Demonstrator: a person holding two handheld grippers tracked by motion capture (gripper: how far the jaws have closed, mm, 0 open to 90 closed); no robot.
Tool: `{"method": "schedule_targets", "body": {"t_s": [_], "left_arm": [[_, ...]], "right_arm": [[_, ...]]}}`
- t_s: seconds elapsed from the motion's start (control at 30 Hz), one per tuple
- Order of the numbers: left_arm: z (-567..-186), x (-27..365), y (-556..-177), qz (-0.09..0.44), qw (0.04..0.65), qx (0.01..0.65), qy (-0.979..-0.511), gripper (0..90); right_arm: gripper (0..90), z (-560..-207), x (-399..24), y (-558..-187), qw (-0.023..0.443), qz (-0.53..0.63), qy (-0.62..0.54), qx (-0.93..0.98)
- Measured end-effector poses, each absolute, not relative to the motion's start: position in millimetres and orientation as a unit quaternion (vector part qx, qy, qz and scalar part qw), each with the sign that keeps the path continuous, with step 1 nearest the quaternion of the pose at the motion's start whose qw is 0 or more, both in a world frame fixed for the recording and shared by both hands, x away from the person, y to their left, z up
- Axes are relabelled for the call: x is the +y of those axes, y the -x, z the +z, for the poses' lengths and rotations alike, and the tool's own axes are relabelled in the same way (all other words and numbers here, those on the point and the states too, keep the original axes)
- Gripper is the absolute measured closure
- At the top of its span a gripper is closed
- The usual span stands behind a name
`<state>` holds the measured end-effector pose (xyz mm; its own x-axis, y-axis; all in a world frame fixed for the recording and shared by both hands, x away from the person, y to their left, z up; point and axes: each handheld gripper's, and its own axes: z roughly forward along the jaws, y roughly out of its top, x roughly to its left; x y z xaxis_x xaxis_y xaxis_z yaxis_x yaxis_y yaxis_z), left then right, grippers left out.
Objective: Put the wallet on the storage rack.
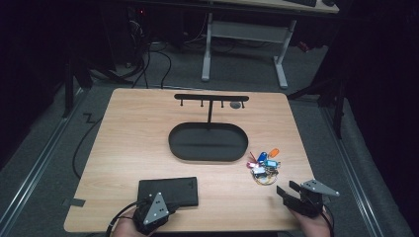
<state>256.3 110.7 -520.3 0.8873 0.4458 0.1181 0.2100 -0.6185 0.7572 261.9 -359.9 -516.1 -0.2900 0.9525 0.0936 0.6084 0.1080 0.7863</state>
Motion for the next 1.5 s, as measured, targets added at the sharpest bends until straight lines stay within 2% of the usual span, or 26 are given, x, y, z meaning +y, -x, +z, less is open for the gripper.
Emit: {"method": "schedule_targets", "body": {"t_s": [0.23,0.37,0.7,0.9,1.1,1.23,1.5], "left_arm": [[-525.9,98.4,-259.4,0.163,0.367,0.178,-0.898,87.8],[-524.0,95.7,-266.9,0.183,0.361,0.195,-0.893,89.6],[-522.5,109.6,-287.9,0.209,0.35,0.249,-0.878,90.0],[-521.4,114.0,-289.7,0.204,0.365,0.254,-0.872,88.6],[-514.9,130.6,-286.0,0.204,0.391,0.251,-0.862,80.3],[-512.7,161.4,-281.4,0.218,0.404,0.251,-0.852,68.6],[-513.6,194.1,-276.8,0.244,0.398,0.26,-0.845,55.3]], "right_arm": [[40.6,-516.8,-359.2,-263.0,0.226,0.378,-0.547,0.712],[40.6,-517.4,-357.7,-263.7,0.223,0.377,-0.547,0.713],[40.7,-518.6,-357.8,-264.4,0.219,0.376,-0.549,0.714],[40.7,-519.0,-357.0,-265.2,0.22,0.375,-0.546,0.717],[40.7,-518.5,-357.8,-264.3,0.218,0.376,-0.549,0.714],[40.7,-518.7,-358.0,-263.8,0.217,0.377,-0.547,0.715],[40.7,-519.3,-357.0,-265.3,0.216,0.379,-0.543,0.717]]}}
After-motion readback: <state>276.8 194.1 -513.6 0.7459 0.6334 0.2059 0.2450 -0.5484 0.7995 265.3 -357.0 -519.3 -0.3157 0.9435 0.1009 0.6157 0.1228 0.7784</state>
